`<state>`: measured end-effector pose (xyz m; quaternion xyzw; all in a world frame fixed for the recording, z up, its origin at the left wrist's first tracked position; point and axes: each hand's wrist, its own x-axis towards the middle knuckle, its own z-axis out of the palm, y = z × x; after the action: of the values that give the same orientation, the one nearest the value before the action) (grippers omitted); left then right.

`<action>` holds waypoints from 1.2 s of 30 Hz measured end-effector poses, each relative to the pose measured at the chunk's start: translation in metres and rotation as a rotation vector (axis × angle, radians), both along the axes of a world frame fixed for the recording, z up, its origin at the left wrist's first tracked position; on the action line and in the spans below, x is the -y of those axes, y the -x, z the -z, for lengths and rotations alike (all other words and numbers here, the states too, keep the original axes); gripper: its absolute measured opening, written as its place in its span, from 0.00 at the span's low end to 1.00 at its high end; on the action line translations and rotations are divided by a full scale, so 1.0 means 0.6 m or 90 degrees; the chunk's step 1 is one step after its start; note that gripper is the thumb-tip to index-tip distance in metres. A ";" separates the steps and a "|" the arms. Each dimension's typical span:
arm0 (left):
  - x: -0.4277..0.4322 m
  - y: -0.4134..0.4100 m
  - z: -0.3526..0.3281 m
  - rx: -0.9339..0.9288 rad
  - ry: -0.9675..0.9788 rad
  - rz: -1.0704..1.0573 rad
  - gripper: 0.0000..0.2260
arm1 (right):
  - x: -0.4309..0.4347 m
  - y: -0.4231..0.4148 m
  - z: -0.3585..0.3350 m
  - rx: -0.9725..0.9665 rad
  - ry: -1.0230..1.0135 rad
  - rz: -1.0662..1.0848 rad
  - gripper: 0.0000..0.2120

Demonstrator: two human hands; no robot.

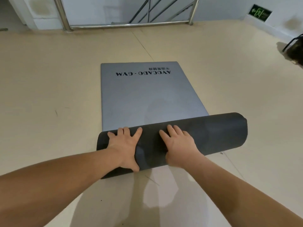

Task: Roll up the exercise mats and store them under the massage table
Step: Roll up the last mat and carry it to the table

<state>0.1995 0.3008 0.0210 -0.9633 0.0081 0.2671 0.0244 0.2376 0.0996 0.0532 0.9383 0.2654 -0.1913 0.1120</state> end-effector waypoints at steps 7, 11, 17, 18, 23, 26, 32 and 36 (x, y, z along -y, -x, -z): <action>-0.019 -0.023 -0.027 -0.012 0.129 0.009 0.52 | 0.039 0.014 0.039 0.086 0.042 0.004 0.70; -0.032 -0.020 -0.044 -0.144 0.268 -0.016 0.41 | 0.031 -0.005 -0.003 0.030 0.059 -0.064 0.67; -0.064 0.029 -0.028 -0.397 0.376 -0.108 0.38 | -0.005 -0.018 -0.041 -0.262 0.144 -0.096 0.65; -0.066 0.032 -0.028 -0.388 0.374 -0.111 0.41 | -0.010 -0.020 -0.039 -0.282 0.137 -0.094 0.64; -0.040 0.039 -0.076 -0.189 0.226 0.023 0.50 | -0.014 -0.048 -0.031 -0.292 0.078 -0.067 0.61; 0.024 0.079 -0.079 -0.136 0.138 0.082 0.53 | -0.021 -0.054 -0.026 -0.214 0.072 -0.078 0.60; 0.068 0.120 -0.007 -0.127 0.017 0.047 0.66 | -0.028 -0.061 -0.032 -0.085 0.020 -0.044 0.49; 0.012 0.069 -0.029 -0.064 0.117 0.001 0.64 | -0.013 -0.043 -0.042 0.018 -0.070 -0.020 0.33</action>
<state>0.1583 0.2935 0.0387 -0.9469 0.0342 0.3134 -0.0641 0.2635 0.1076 0.0784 0.9414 0.2885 -0.1614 0.0671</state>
